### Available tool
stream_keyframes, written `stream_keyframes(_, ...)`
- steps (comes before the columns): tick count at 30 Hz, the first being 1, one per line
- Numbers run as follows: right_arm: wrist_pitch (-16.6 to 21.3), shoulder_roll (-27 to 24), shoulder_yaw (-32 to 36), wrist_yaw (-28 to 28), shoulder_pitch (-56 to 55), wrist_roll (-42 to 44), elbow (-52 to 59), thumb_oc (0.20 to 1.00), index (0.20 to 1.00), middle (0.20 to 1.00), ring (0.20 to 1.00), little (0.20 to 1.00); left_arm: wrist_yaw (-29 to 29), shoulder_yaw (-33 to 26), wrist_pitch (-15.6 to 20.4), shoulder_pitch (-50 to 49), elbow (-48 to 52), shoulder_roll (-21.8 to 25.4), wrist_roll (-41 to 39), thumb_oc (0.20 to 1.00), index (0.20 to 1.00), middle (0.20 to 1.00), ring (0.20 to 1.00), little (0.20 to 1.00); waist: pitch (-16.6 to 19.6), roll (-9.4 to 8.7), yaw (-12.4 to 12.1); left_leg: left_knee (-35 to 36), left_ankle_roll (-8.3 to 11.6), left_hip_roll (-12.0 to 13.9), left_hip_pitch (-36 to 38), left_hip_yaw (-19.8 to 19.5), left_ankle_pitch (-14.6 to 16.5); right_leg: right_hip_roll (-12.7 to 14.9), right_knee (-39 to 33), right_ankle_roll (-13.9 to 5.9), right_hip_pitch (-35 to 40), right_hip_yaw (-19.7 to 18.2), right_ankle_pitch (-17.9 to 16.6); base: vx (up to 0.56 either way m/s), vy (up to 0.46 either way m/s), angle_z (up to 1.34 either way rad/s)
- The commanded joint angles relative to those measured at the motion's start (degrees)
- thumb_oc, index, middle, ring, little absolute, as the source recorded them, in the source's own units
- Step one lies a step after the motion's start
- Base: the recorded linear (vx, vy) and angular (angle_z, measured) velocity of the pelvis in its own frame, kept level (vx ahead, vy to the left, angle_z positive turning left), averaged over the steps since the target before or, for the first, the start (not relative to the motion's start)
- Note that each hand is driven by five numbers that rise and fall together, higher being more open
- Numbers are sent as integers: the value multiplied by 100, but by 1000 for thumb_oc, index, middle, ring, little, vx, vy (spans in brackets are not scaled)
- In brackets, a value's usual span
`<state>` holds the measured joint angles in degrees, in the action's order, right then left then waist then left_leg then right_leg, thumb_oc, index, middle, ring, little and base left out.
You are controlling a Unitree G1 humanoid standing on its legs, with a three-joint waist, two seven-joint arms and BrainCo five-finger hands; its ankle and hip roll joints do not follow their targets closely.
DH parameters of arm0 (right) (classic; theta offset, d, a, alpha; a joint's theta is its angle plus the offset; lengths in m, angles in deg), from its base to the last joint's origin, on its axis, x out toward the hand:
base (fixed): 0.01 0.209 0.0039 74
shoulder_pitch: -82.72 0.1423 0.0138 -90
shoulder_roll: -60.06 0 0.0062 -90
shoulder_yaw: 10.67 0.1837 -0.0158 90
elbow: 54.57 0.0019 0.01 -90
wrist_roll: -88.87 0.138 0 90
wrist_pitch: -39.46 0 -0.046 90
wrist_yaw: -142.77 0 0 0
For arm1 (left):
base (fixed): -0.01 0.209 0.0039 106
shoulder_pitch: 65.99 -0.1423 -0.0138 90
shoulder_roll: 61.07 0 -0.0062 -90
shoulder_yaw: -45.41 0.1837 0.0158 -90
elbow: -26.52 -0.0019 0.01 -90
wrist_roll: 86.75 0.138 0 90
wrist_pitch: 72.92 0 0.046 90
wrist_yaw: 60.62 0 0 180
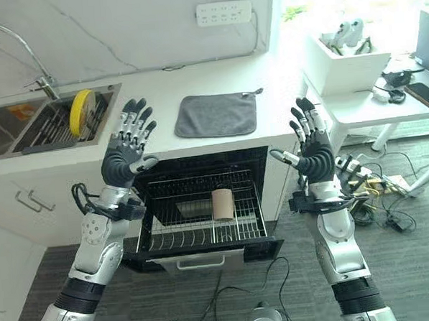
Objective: Place the dishes in the dishwasher.
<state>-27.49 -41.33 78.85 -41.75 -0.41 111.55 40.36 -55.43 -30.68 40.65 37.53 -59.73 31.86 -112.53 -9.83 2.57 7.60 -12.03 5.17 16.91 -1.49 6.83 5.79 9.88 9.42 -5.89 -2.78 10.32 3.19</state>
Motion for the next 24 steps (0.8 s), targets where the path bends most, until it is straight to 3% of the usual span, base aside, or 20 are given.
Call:
stream_keyframes(1,149,-281,274,-16,354,220,477,1000,1000,1000,1000,1000,4,-331,201,-41,223,325,-95,1000,1000,1000,1000,1000,-11,49,-2,489,341,183,432,82,-961,441,702,-314,498,-418,699,185,938,-39)
stream_keyframes(2,136,-297,342,-45,325,287,461,1000,1000,1000,1000,1000,65,-309,195,-72,155,359,-81,1000,1000,1000,1000,1000,14,42,48,517,326,101,526,305,-666,665,676,-445,502,-322,593,169,813,-20)
stream_keyframes(4,94,-255,449,-15,225,389,496,1000,1000,1000,1000,1000,78,-291,133,-138,154,379,38,1000,1000,1000,1000,1000,44,18,44,483,324,-22,526,416,-492,902,528,-605,537,-212,352,93,390,12)
stream_keyframes(5,118,-151,579,127,29,456,527,1000,1000,1000,1000,1000,119,-332,65,-242,192,448,59,1000,1000,1000,1000,1000,60,-32,17,369,251,-272,473,463,-281,1222,299,-720,546,-124,-68,100,549,25)
stream_keyframes(6,38,57,648,379,-164,426,584,1000,1000,1000,1000,1000,150,-490,-58,-473,280,500,150,1000,1000,1000,1000,1000,51,-70,-64,306,143,-555,493,624,-99,1489,214,-684,451,152,-608,0,792,-10)
stream_keyframes(7,-64,191,567,656,-233,529,689,1000,1000,1000,1000,1000,74,-707,40,-760,341,603,412,1000,1000,1000,1000,1000,46,-29,-240,622,-41,-755,639,1108,-133,1385,560,-682,282,755,-667,-61,908,-18)
stream_keyframes(8,71,208,496,345,-306,353,755,1000,1000,1000,1000,1000,255,-816,-60,-658,369,709,384,1000,1000,1000,1000,1000,59,31,-264,882,-254,-937,606,1221,-238,724,1190,-556,120,870,-250,-92,723,-38)
stream_keyframes(10,156,226,526,247,-363,359,743,1000,1000,1000,1000,1000,295,-774,-120,-510,304,746,340,1000,1000,1000,1000,1000,65,2,-209,997,-348,-1053,610,1239,-255,293,1354,-496,42,834,-41,0,300,-74)
stream_keyframes(11,208,246,547,242,-410,401,725,1000,1000,1000,1000,1000,289,-737,-172,-394,249,741,354,1000,1000,1000,1000,1000,71,-43,-158,1059,-384,-1159,614,1229,-251,-54,1277,-426,50,817,93,26,200,-35)
stream_keyframes(12,278,244,572,359,-442,524,656,1000,1000,1000,1000,1000,188,-636,-270,-221,214,704,388,1000,1000,1000,1000,1000,90,-137,-74,1164,-403,-1402,616,1174,-262,-667,870,-273,120,734,119,43,197,49)
stream_keyframes(13,316,222,552,391,-425,545,620,1000,1000,1000,1000,1000,154,-576,-321,-145,193,647,429,1000,1000,1000,1000,1000,109,-171,-32,1240,-430,-1604,635,1068,-264,-933,644,-184,147,599,114,42,158,14)
stream_keyframes(15,365,206,539,457,-390,579,551,1000,1000,1000,1000,1000,135,-544,-330,-87,148,587,527,1000,1000,1000,1000,1000,134,-151,-13,1290,-440,-1712,642,992,-278,-995,455,-92,176,562,153,41,67,36)
stream_keyframes(16,383,202,587,549,-330,667,457,1000,1000,1000,1000,1000,165,-539,-301,-123,115,562,522,1000,1000,1000,1000,1000,185,-139,-48,1308,-427,-1748,616,942,-284,-1042,143,70,333,628,352,73,-9,12)
stream_keyframes(21,472,90,448,254,-188,532,461,1000,1000,1000,1000,1000,325,-611,-130,-349,107,602,285,1000,1000,1000,1000,1000,235,-173,-116,320,-389,-1890,334,873,56,-902,-253,201,532,300,300,58,-7,-5)
stream_keyframes(24,481,118,511,277,-189,606,466,1000,1000,1000,1000,1000,384,-652,-226,-349,176,574,298,1000,1000,1000,1000,1000,154,-225,-132,-250,-271,-1648,66,746,-5,-819,-203,226,572,197,290,23,65,12)
